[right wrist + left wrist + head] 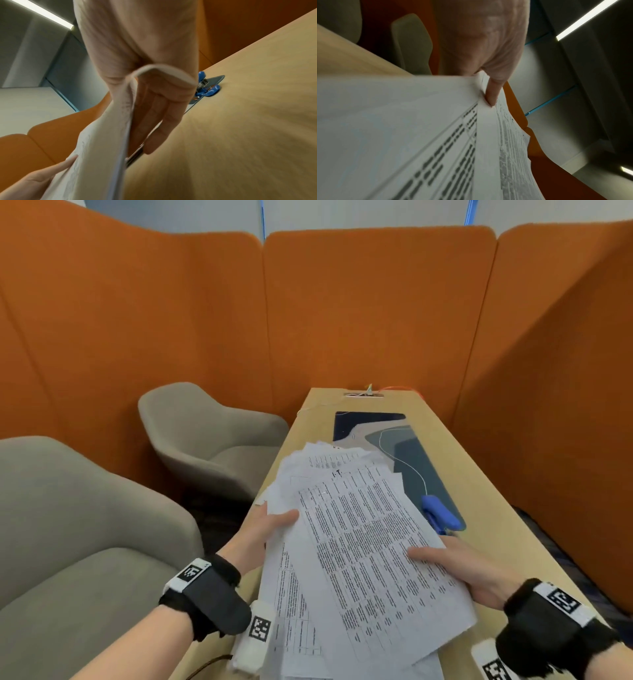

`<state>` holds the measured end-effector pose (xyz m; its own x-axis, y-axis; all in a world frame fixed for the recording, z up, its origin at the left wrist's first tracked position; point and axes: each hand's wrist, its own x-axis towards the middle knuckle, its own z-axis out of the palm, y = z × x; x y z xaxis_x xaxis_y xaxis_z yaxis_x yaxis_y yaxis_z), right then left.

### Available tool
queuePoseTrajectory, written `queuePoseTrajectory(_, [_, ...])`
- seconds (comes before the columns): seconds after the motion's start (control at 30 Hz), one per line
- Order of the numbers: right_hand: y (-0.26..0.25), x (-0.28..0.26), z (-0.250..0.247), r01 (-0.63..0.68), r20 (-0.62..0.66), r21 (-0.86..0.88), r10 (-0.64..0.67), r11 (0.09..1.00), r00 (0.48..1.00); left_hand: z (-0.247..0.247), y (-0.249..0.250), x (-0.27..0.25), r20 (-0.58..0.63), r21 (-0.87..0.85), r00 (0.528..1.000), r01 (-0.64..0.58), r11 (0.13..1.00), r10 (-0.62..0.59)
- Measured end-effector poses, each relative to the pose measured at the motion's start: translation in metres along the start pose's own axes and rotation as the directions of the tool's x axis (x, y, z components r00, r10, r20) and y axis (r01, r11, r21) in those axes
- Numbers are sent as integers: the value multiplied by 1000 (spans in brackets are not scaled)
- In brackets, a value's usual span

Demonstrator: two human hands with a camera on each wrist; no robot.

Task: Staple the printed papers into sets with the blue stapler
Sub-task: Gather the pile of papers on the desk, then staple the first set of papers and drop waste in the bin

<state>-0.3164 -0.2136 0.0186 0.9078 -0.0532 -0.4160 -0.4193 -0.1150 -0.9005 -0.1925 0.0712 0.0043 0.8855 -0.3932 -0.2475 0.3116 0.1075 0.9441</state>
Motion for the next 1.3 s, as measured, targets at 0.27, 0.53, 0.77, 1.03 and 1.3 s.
queuePoseTrajectory(0.27, [13, -8, -12, -85, 82, -71, 91, 994, 992, 5, -1, 10, -108, 229, 989, -73, 971, 100])
queuePoseTrajectory(0.53, [-15, 73, -62, -209, -442, -779, -282, 591, 851, 17, -25, 24, -108, 898, 974, 9, 439, 200])
queuePoseTrajectory(0.77, [-17, 121, -51, -387, -505, -770, -114, 508, 855, 49, -57, -4, 195, 972, 966, -213, -100, -171])
queuePoseTrajectory(1.03, [-5, 118, -57, -295, -502, -347, 89, 890, 860, 52, -54, 3, 189, 946, 975, -211, -244, -114])
queuePoseTrajectory(1.3, [-1, 45, -3, -7, -213, 584, 161, 812, 964, 72, -60, -9, 242, 947, 960, -265, -181, -140])
